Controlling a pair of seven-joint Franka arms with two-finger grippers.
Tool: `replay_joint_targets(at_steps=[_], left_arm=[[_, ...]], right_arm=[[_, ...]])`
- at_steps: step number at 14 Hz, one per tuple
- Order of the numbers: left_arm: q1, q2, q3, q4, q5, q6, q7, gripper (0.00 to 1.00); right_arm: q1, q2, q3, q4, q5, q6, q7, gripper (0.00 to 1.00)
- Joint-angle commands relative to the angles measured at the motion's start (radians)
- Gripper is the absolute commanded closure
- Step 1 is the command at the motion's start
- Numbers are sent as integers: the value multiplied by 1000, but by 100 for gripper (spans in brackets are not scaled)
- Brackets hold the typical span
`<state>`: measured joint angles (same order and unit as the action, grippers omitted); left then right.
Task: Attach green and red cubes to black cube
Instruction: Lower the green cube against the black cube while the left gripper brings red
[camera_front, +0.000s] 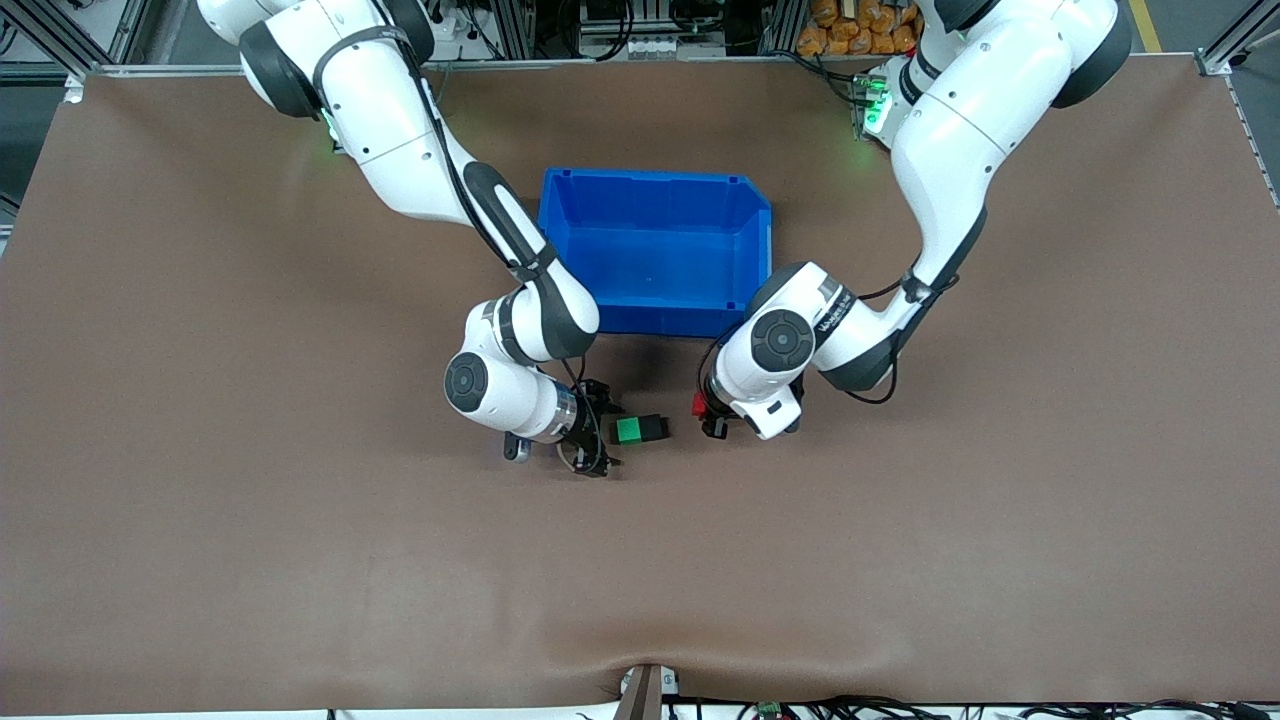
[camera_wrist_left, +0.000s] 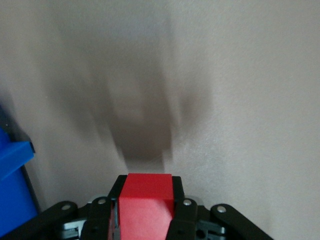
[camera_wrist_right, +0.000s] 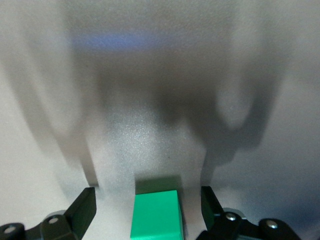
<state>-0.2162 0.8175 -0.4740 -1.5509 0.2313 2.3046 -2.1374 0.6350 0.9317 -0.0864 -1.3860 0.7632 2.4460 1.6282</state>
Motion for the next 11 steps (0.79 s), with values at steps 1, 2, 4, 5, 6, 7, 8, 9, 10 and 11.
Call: replay_joint_targets(at_steps=[1, 2, 4, 5, 6, 7, 8, 9, 10, 11], left_arm=[[-19, 32, 9, 44, -17, 8, -66, 100], [-35, 46, 11, 57, -9, 34, -119, 100], [-92, 63, 61, 89, -12, 45, -151, 100], [-121, 63, 93, 92, -15, 45, -154, 100], [-147, 65, 116, 98, -15, 45, -159, 100], [-164, 77, 133, 113, -15, 45, -165, 100], [-170, 87, 139, 130, -15, 45, -168, 100], [-172, 95, 141, 138, -13, 45, -168, 100], [-187, 104, 146, 143, -12, 45, -168, 100], [-207, 106, 168, 152, -13, 45, -171, 100]], right_arm=[[-1, -17, -15, 10, -45, -8, 33, 0], [-4, -31, -32, 7, -83, -34, 30, 0], [-6, -47, -102, 31, -162, -216, 27, 0], [-9, -47, -131, 73, -183, -301, 18, 0], [-20, -47, -157, 111, -205, -382, 0, 0], [-35, -48, -171, 137, -223, -439, -45, 0], [-64, -48, -179, 160, -223, -485, -127, 0], [-96, -50, -181, 182, -223, -516, -230, 0], [-127, -51, -182, 196, -225, -544, -334, 0], [-164, -60, -182, 202, -225, -580, -437, 0]])
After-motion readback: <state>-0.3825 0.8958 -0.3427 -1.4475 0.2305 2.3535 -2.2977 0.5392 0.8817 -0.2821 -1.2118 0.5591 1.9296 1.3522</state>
